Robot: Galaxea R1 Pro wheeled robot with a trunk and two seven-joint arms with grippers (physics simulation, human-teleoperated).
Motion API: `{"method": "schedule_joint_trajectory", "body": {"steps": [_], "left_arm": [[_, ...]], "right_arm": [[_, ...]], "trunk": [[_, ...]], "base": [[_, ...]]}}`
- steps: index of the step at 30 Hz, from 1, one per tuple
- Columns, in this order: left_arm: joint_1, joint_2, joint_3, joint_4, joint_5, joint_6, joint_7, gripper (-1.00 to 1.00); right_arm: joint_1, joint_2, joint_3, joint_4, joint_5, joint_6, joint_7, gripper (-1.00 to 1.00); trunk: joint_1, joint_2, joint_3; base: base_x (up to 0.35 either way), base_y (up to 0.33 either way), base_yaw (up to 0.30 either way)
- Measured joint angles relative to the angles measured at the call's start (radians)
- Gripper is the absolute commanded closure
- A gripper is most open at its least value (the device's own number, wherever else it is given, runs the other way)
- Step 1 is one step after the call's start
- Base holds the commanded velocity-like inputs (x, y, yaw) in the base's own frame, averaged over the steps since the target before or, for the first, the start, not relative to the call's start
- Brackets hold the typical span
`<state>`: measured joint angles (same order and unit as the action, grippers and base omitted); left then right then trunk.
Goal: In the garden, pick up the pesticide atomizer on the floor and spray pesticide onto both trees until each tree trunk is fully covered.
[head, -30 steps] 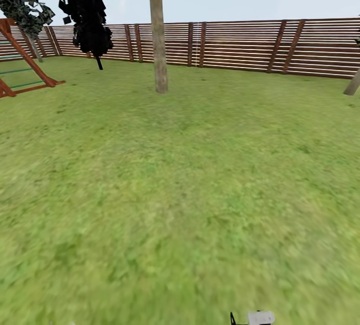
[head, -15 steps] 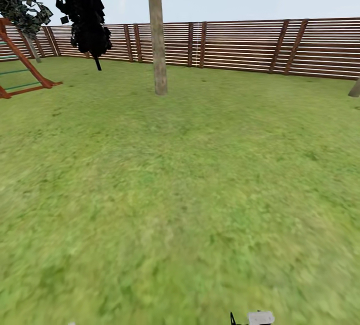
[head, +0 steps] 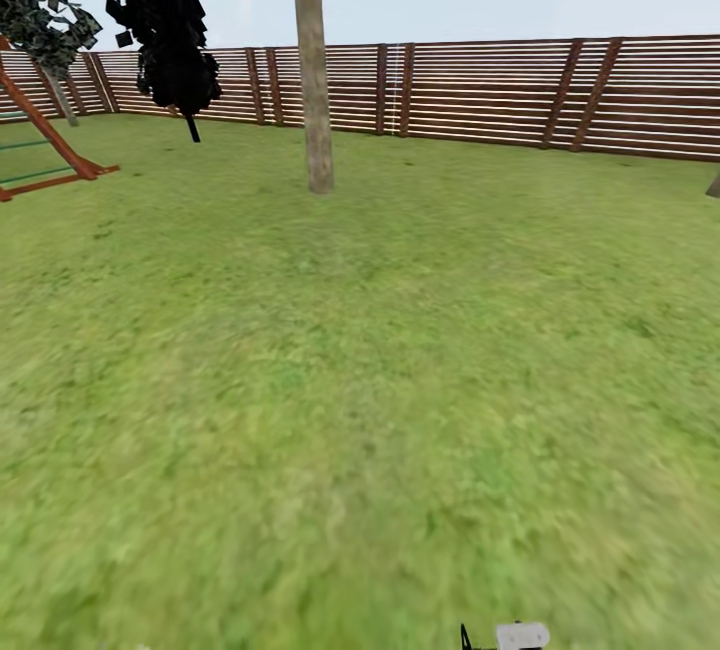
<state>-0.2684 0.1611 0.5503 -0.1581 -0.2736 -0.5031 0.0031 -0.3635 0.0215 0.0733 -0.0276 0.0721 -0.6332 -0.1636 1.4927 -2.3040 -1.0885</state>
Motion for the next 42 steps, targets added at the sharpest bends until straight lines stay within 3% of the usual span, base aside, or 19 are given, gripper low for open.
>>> {"method": "schedule_joint_trajectory", "body": {"steps": [42], "left_arm": [[0.000, 0.000, 0.000, -0.001, 0.000, 0.000, 0.000, 1.00]], "right_arm": [[0.000, 0.000, 0.000, 0.000, 0.000, 0.000, 0.000, -1.00]], "trunk": [[0.000, 0.000, 0.000]], "base": [[0.339, 0.000, 0.000]]}}
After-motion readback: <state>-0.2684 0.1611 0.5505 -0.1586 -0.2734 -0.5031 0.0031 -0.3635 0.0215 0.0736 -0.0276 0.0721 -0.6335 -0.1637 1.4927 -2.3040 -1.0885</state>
